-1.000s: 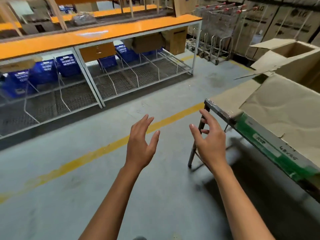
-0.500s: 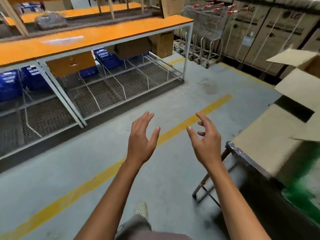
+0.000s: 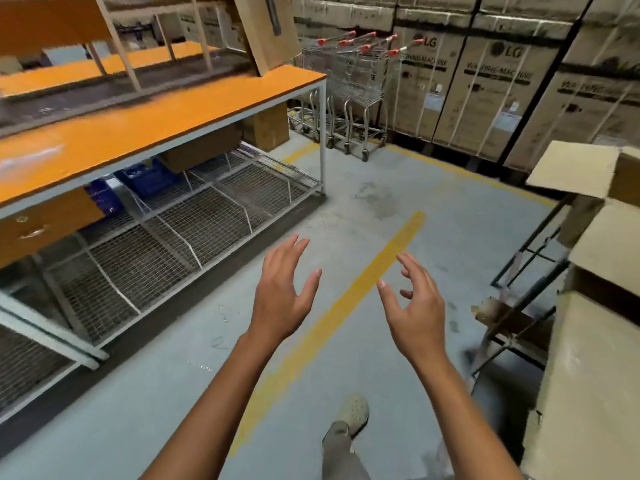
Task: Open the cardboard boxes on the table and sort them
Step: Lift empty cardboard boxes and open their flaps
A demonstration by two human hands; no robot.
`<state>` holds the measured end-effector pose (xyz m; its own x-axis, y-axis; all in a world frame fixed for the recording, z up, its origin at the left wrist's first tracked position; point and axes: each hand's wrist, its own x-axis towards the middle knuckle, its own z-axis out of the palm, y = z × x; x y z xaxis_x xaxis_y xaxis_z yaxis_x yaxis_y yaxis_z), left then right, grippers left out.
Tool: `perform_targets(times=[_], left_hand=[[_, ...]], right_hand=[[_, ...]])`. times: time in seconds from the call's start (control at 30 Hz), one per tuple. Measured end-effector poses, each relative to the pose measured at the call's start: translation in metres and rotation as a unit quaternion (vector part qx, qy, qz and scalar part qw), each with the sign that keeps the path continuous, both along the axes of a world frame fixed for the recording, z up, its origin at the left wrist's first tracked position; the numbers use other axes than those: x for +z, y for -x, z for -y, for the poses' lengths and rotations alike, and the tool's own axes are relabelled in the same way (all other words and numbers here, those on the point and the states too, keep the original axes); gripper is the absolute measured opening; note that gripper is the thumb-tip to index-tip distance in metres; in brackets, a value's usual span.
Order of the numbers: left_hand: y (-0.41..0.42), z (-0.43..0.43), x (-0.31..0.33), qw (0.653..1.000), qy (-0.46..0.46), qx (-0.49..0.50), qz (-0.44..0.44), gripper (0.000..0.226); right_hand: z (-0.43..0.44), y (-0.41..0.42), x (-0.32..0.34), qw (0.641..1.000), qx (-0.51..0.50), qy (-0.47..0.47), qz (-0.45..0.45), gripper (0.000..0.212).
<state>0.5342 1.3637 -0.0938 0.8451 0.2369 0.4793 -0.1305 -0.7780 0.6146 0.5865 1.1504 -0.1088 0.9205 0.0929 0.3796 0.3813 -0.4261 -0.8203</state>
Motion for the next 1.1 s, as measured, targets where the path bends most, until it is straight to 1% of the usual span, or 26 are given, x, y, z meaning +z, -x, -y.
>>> perform_targets(times=[0.13,0.37,0.5,0.67,0.73,0.8,0.93,1.1], left_hand=[[-0.11,-0.013,-0.008,1.0,-0.019,-0.023,0.002,0.054],[-0.283,0.004,0.004,0.997,-0.032,-0.07,-0.011,0.054],[-0.372,0.022,0.008,0.994,-0.034,-0.1,-0.012,0.056],[-0.482,0.048,-0.002,0.989,-0.04,-0.143,-0.019,0.058],[-0.529,0.059,-0.007,0.986,-0.044,-0.16,-0.023,0.058],[-0.58,0.071,-0.012,0.983,-0.045,-0.178,-0.025,0.057],[-0.697,0.095,-0.014,0.978,-0.046,-0.201,-0.01,0.055],[-0.845,0.134,0.008,0.973,-0.034,-0.228,0.007,0.053]], right_hand=[[-0.007,-0.1,-0.015,1.0,-0.023,-0.001,0.003,0.062],[0.017,-0.255,-0.007,0.997,-0.077,-0.005,-0.005,0.063],[0.041,-0.323,-0.004,0.993,-0.114,-0.002,-0.015,0.059],[0.068,-0.413,-0.005,0.982,-0.184,-0.025,-0.03,0.053],[0.073,-0.457,-0.007,0.978,-0.203,-0.026,-0.026,0.054],[0.077,-0.506,-0.008,0.977,-0.212,-0.02,-0.013,0.058],[0.088,-0.62,-0.003,0.973,-0.231,-0.014,0.013,0.059],[0.116,-0.765,0.017,0.967,-0.254,-0.025,0.019,0.062]])
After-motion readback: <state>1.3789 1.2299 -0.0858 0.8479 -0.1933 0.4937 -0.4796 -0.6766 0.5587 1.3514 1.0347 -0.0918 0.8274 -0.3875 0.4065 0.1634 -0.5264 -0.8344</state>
